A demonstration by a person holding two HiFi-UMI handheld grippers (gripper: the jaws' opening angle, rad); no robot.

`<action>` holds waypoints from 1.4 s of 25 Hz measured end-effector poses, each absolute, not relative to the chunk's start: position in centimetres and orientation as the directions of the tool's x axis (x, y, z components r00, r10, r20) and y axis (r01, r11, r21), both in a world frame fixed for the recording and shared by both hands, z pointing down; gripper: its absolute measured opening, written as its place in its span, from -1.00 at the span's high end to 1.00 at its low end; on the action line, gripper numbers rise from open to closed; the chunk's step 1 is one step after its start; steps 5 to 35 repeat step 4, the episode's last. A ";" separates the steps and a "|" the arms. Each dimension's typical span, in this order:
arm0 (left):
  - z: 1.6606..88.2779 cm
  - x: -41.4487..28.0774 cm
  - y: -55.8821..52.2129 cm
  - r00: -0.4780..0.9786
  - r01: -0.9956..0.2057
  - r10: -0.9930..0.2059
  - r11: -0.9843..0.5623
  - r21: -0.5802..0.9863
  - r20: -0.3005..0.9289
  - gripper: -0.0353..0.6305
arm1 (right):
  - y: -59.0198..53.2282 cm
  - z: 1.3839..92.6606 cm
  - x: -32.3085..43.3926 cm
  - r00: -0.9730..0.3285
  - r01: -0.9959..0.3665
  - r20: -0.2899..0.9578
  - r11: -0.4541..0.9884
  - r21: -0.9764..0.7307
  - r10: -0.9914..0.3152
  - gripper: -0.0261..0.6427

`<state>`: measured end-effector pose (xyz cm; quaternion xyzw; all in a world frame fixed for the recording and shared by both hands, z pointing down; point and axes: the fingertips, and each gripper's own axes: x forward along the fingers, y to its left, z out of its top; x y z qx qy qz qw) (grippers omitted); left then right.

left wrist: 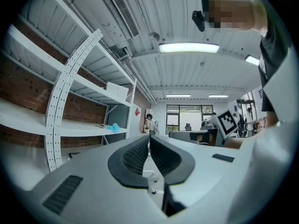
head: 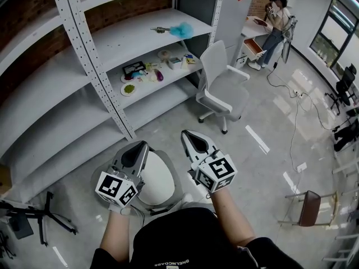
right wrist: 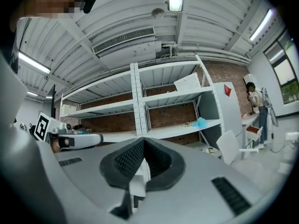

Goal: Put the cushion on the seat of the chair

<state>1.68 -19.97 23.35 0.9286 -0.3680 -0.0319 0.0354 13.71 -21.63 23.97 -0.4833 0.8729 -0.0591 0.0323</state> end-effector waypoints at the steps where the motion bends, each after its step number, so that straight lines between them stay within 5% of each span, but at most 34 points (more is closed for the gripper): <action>1: 23.3 1.7 -19.9 0.726 -0.682 -0.687 -0.726 0.091 -0.034 0.82 | -21.6 24.0 13.8 -0.529 -0.841 0.002 0.524 -0.135 -0.848 0.90; 35: 23.5 1.7 -19.7 0.725 -0.683 -0.688 -0.725 0.091 -0.036 0.82 | -21.3 24.2 13.9 -0.527 -0.842 0.002 0.522 -0.135 -0.850 0.90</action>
